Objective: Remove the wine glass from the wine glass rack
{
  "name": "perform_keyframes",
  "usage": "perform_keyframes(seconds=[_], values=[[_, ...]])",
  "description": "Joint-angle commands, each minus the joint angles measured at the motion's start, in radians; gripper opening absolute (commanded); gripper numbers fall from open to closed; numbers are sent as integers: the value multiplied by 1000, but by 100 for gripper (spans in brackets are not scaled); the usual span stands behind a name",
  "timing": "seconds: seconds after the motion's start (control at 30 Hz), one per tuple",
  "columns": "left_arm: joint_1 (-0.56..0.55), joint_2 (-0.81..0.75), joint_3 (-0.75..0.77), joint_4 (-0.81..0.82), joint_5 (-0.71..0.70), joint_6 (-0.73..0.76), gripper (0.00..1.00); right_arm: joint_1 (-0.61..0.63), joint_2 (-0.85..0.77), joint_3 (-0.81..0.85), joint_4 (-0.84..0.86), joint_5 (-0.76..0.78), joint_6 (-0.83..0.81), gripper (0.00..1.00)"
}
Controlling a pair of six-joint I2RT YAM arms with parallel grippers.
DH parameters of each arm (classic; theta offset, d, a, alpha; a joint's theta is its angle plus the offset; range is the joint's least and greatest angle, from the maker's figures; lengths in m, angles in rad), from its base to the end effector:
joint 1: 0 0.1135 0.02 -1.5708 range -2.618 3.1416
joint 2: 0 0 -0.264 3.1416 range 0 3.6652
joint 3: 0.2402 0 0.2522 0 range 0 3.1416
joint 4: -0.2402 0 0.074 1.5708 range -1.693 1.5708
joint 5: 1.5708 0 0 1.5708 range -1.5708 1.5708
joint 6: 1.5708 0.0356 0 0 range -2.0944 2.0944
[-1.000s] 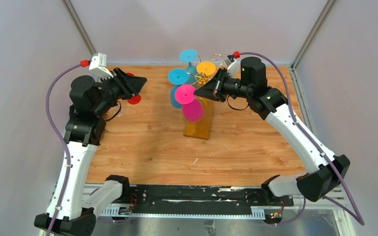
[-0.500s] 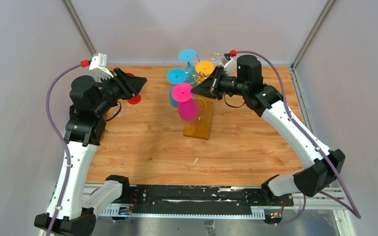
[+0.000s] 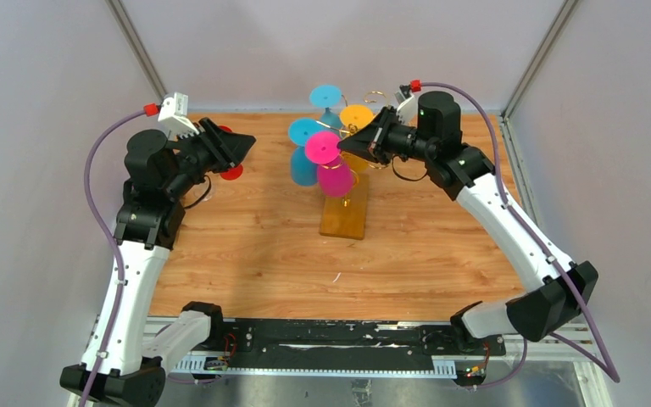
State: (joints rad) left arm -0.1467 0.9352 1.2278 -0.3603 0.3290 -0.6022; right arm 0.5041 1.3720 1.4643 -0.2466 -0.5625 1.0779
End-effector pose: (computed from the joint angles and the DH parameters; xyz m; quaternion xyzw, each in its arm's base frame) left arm 0.1843 -0.0389 0.4468 -0.0538 0.7274 -0.3577 0.5831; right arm 0.2615 0.1659 0.4386 0.0333 0.7509 0.5926 0.2895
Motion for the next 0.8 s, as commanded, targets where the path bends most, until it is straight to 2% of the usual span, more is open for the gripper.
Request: perform_keyframes(seconds=[0.0, 0.23, 0.77], values=[[-5, 2, -11, 33, 28, -3, 41, -19, -71, -28, 41, 98, -20, 0], [-5, 7, -14, 39, 31, -6, 41, -24, -129, -78, 40, 162, -21, 0], [-5, 13, -14, 47, 42, -19, 40, -42, -267, -181, 1, 156, -8, 0]])
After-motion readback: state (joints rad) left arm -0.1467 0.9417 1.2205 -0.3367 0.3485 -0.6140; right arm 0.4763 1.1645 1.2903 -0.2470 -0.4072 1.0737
